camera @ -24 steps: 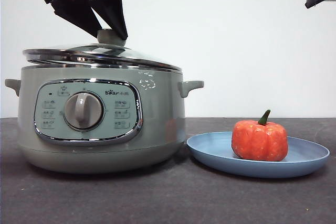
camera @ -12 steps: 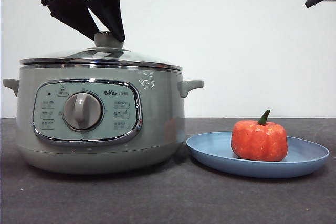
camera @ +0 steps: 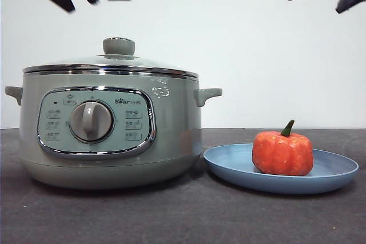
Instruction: Take the pumpkin out from the steamer,put the pumpkin in the blue plate,close the lid
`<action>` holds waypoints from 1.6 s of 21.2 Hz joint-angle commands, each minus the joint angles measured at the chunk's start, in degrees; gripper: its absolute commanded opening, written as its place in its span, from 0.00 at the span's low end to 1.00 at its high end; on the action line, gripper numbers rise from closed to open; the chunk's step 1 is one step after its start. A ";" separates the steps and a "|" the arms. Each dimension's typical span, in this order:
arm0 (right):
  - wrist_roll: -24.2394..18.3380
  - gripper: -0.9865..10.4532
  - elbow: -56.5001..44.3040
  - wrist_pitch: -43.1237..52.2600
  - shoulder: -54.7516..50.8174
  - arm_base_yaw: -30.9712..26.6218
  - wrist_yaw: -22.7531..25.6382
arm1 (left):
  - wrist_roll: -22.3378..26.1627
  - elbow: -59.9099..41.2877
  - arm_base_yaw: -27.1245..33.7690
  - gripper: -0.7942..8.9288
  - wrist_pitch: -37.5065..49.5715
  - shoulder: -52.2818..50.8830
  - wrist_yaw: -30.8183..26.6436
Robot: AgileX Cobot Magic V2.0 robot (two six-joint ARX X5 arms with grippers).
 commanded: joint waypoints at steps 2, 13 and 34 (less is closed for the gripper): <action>-0.70 0.13 -2.38 2.69 -3.08 1.42 2.73 | 1.57 0.11 -0.20 0.07 -0.09 -4.92 0.20; 1.99 0.11 -26.43 17.81 -33.92 4.55 7.06 | 1.81 -30.91 -0.17 0.07 16.52 -41.00 -0.04; 2.32 0.11 -26.32 17.40 -34.53 4.57 9.84 | 0.72 -30.95 2.58 0.08 8.17 -46.21 -1.55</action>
